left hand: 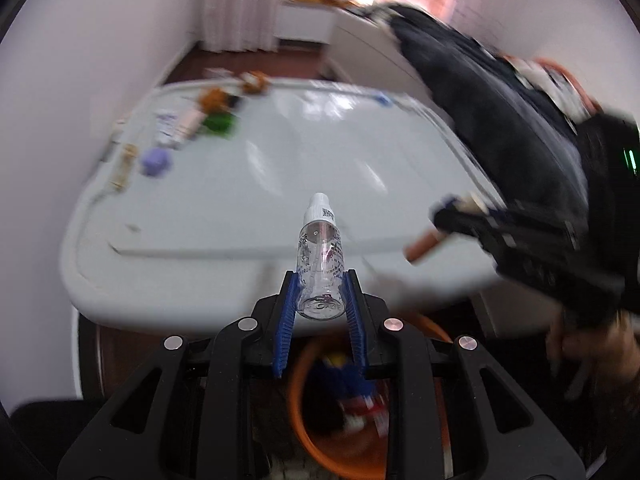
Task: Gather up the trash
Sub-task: 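Carry the spray bottle and tube down and release them into the orange bin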
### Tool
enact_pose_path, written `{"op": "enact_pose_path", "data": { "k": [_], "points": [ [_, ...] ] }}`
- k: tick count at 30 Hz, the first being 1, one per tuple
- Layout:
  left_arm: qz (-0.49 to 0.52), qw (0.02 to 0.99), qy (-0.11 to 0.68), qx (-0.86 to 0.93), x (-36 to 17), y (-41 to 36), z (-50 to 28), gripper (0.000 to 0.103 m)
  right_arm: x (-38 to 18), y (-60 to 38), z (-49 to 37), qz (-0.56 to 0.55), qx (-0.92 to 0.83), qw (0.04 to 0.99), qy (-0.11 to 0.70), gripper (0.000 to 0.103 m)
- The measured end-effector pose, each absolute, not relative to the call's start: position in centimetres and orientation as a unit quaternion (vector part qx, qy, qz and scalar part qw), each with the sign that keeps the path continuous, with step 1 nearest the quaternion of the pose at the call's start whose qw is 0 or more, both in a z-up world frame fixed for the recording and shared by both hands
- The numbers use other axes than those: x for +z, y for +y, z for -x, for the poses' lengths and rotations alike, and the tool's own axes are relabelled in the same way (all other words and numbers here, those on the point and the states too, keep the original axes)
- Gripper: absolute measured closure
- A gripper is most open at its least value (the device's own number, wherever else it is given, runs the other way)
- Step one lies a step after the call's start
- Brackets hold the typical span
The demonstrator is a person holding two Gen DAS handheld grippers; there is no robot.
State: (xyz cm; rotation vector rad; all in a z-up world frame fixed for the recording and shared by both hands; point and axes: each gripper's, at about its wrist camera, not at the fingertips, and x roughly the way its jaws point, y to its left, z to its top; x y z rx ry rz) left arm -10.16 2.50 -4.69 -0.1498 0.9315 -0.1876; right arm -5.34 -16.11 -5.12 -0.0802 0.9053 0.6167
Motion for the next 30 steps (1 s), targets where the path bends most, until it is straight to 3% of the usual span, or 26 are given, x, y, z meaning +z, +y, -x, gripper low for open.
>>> {"op": "enact_pose_path", "data": {
  "k": [8, 16, 18, 21, 26, 30],
  "points": [
    [0.031, 0.832, 0.529, -0.164, -9.6, -2.5, 15.7, 0.079, -9.5, -19.6, 12.8, 0.010, 0.268, 0.813, 0.517, 0.085],
    [0.003, 0.819, 0.557, -0.139, -11.4, -3.6, 16.3, 0.079, -13.5, -20.6, 14.3, 0.004, 0.246, 0.783, 0.571, 0.081],
    [-0.001, 0.820, 0.557, -0.132, -11.3, -3.4, 16.3, 0.079, -13.6, -20.6, 14.3, 0.005, 0.247, 0.782, 0.572, 0.064],
    [-0.005, 0.823, 0.555, -0.119, -11.0, -3.3, 16.5, 0.078, -13.5, -20.2, 14.2, 0.005, 0.250, 0.782, 0.571, 0.053],
    [-0.018, 0.829, 0.550, -0.096, -10.6, -3.0, 16.3, 0.056, -13.5, -20.2, 13.9, 0.003, 0.251, 0.782, 0.570, 0.044],
    [-0.021, 0.833, 0.546, -0.084, -10.5, -2.5, 16.0, 0.053, -13.6, -20.3, 13.7, -0.004, 0.252, 0.780, 0.572, 0.039]
  ]
}}
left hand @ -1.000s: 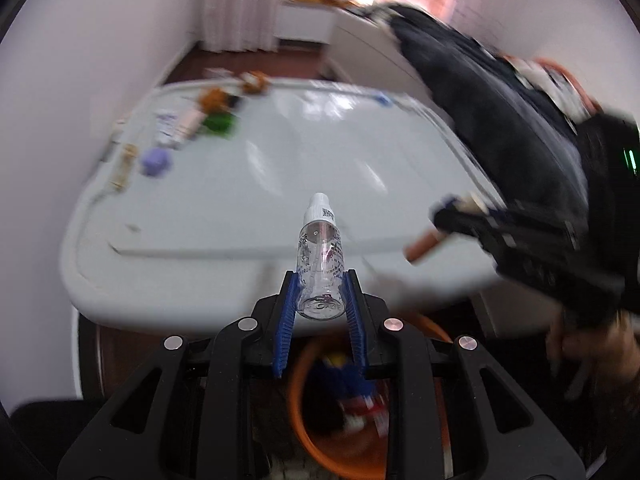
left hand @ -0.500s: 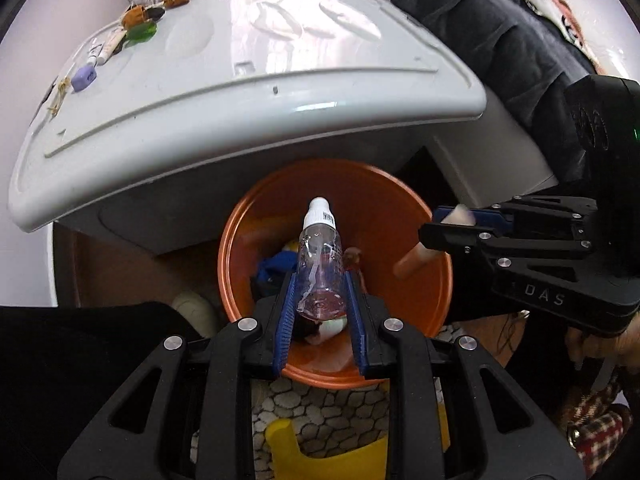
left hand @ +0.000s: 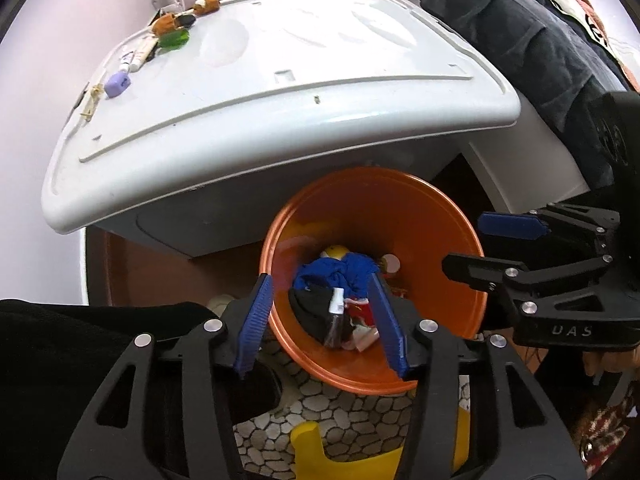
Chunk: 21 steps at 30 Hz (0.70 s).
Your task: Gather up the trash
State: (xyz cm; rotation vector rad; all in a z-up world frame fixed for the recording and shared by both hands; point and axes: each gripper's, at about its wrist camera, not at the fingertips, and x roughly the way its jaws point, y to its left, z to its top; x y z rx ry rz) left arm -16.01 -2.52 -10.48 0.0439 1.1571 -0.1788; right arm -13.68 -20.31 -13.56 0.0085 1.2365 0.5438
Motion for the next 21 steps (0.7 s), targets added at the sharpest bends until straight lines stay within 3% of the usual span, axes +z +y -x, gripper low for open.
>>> {"op": "enact_pose_path", "data": {
  "k": [8, 11, 16, 21],
  "points": [
    [-0.033, 0.844, 0.532, -0.063, -9.7, -2.1, 15.4, 0.050, -13.3, -20.2, 13.6, -0.005, 0.260, 0.780, 0.569, 0.036],
    [-0.041, 0.852, 0.519, -0.052, -9.1, -2.0, 15.2, 0.042, -13.2, -20.0, 13.5, -0.005, 0.262, 0.780, 0.568, 0.036],
    [-0.048, 0.861, 0.506, -0.035, -8.3, -1.6, 14.4, 0.041, -13.3, -20.0, 13.3, -0.009, 0.265, 0.778, 0.570, 0.034],
    [-0.070, 0.874, 0.481, -0.002, -6.9, -1.0, 12.9, 0.031, -13.2, -19.9, 13.1, -0.014, 0.269, 0.777, 0.569, 0.033]
  ]
}}
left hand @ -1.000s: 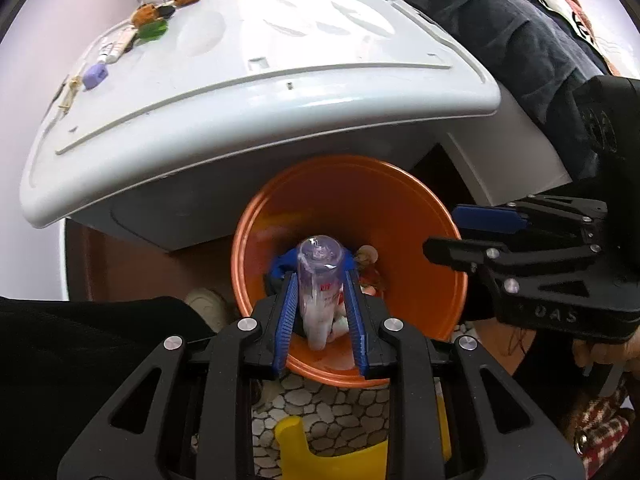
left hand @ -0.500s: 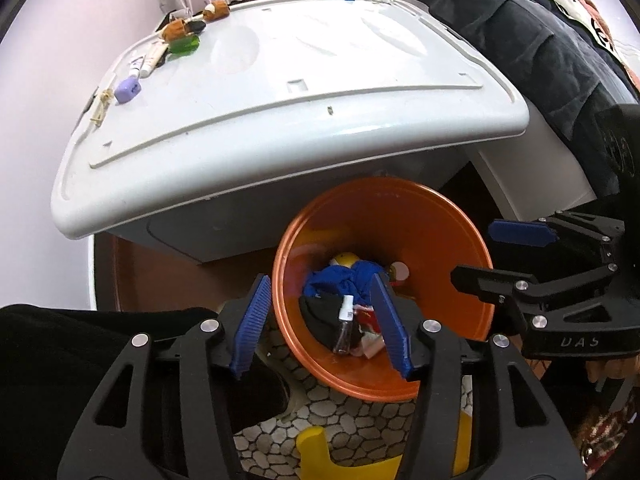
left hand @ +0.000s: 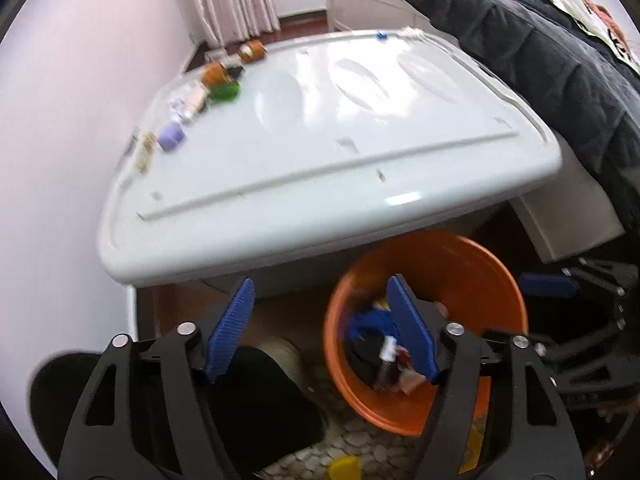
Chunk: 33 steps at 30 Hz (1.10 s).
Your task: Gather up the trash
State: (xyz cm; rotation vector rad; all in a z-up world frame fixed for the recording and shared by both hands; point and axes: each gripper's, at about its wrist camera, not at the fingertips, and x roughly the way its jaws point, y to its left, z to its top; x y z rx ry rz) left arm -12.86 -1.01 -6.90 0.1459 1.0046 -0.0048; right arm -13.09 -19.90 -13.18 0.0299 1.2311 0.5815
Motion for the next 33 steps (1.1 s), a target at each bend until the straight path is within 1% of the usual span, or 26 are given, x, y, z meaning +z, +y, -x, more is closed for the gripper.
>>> {"op": "enact_pose_path", "data": {
  "k": [4, 6, 9, 12, 18, 22, 26, 27, 30, 33],
  "points": [
    [-0.083, 0.885, 0.458, 0.020, -5.5, -0.5, 11.3, 0.025, -12.9, -19.8, 12.8, -0.014, 0.272, 0.778, 0.566, 0.032],
    [-0.083, 0.890, 0.447, 0.030, -4.7, -0.2, 10.2, 0.019, -12.5, -19.7, 12.4, -0.011, 0.271, 0.782, 0.560, 0.032],
    [-0.093, 0.894, 0.435, 0.043, -3.8, 0.1, 8.7, 0.016, -11.2, -19.7, 11.2, -0.013, 0.272, 0.790, 0.549, 0.028],
    [-0.101, 0.903, 0.413, 0.061, -2.7, 0.4, 6.9, 0.014, -9.3, -19.7, 9.6, 0.001, 0.272, 0.805, 0.527, 0.028],
    [-0.086, 0.921, 0.366, 0.102, -0.8, 1.5, 3.5, 0.013, -4.4, -19.0, 4.6, 0.042, 0.270, 0.845, 0.459, 0.025],
    [-0.101, 0.928, 0.322, 0.157, 0.2, 1.9, 0.7, 0.013, -1.1, -18.5, 0.1, 0.058, 0.258, 0.874, 0.407, 0.024],
    [-0.096, 0.929, 0.294, 0.202, 1.1, 2.6, -2.5, 0.012, 2.1, -17.9, -4.2, 0.049, 0.247, 0.904, 0.347, 0.019],
    [-0.095, 0.929, 0.291, 0.206, 1.3, 2.7, -3.0, 0.010, 2.6, -17.9, -4.9, 0.044, 0.246, 0.909, 0.335, 0.018],
    [-0.083, 0.935, 0.285, 0.195, 1.9, 2.9, -4.5, 0.010, 2.6, -18.1, -5.7, 0.037, 0.238, 0.920, 0.310, 0.017],
    [-0.063, 0.942, 0.275, 0.182, 2.6, 3.0, -5.5, 0.010, 1.0, -18.2, -6.6, 0.018, 0.240, 0.913, 0.331, 0.016]
  ]
}}
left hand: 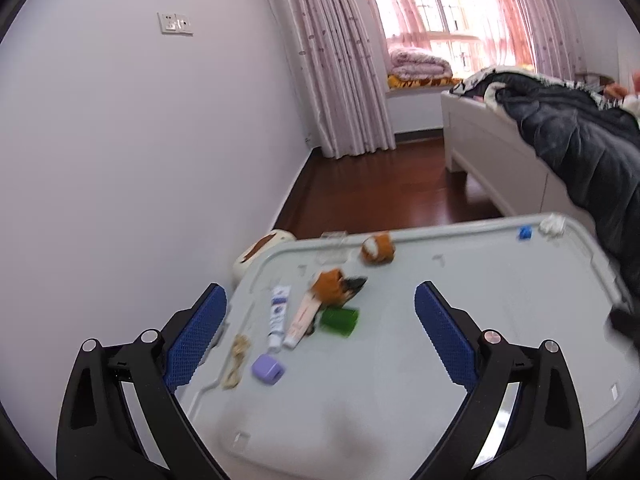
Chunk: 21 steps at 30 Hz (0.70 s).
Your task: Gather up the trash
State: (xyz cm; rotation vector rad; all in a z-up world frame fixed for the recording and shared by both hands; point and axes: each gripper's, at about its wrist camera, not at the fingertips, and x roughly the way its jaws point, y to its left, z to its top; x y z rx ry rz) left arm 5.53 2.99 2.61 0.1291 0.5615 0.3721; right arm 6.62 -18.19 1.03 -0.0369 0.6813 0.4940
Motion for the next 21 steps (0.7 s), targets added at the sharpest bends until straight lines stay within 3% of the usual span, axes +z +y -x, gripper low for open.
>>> {"op": "enact_pose_path", "data": {
  "k": [21],
  "points": [
    [-0.044, 0.951, 0.264, 0.152, 2.5, 2.5, -5.9, 0.010, -1.5, -16.7, -5.6, 0.043, 0.266, 0.889, 0.371, 0.012]
  ]
}}
